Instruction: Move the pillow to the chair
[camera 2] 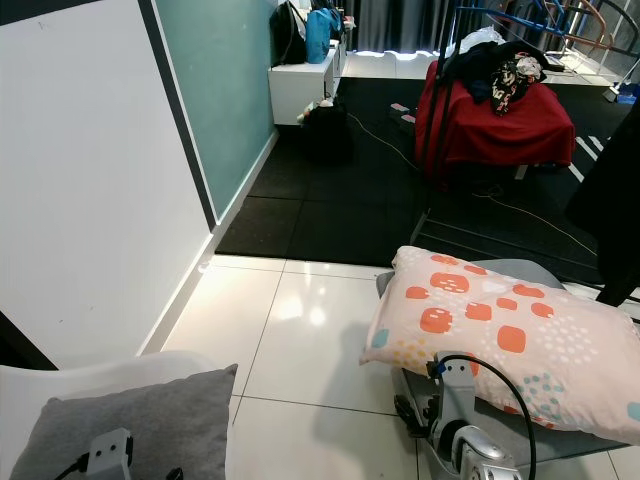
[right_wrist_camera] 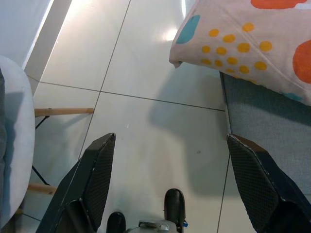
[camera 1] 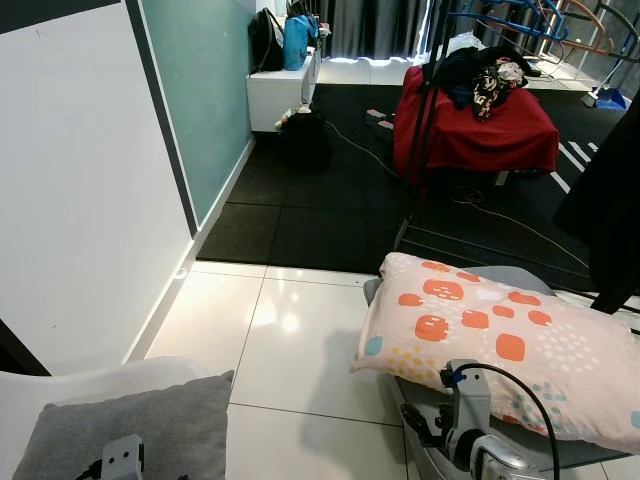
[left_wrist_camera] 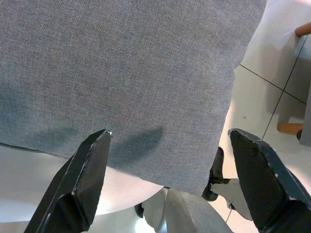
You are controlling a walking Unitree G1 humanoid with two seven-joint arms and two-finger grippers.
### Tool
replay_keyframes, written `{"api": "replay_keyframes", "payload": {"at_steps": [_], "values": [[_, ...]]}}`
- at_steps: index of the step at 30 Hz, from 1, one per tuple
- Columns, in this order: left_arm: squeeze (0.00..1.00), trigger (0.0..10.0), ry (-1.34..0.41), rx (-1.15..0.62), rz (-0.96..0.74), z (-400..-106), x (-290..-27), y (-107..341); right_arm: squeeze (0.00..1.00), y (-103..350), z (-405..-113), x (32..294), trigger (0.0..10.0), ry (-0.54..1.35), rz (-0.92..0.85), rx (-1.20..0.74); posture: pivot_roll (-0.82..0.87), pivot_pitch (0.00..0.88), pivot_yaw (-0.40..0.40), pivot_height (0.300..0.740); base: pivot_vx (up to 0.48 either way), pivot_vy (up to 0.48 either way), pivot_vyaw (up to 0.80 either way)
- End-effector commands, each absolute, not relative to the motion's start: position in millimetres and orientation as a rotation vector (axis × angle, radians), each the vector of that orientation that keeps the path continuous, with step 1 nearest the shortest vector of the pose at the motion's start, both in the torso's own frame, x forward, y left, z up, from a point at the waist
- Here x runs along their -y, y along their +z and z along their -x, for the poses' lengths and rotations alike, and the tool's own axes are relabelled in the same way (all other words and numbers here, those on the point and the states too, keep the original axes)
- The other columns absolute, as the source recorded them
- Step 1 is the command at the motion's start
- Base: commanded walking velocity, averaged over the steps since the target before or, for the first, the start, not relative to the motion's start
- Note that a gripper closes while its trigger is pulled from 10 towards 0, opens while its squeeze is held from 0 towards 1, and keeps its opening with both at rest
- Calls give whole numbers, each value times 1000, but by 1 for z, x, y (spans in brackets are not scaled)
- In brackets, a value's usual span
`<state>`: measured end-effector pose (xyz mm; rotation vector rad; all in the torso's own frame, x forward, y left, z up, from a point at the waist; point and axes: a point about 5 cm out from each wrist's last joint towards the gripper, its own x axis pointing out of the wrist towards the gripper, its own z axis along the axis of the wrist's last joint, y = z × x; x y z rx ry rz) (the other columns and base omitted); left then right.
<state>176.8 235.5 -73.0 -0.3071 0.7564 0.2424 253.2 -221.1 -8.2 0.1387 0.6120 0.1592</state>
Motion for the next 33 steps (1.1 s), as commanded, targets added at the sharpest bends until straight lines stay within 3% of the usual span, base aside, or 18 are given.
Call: {"api": "replay_keyframes", "payload": {"at_steps": [1,33], "values": [[0,10000,241,-771,282,-172,-242,-74,0,-13,-248,221,10000,155,-148,-624,-101,53,-4,740,0,0,0],[0,10000,247,-765,282,-173,-244,-72,0,-11,-250,220,10000,152,-152,-617,-105,78,1,740,0,0,0]]}}
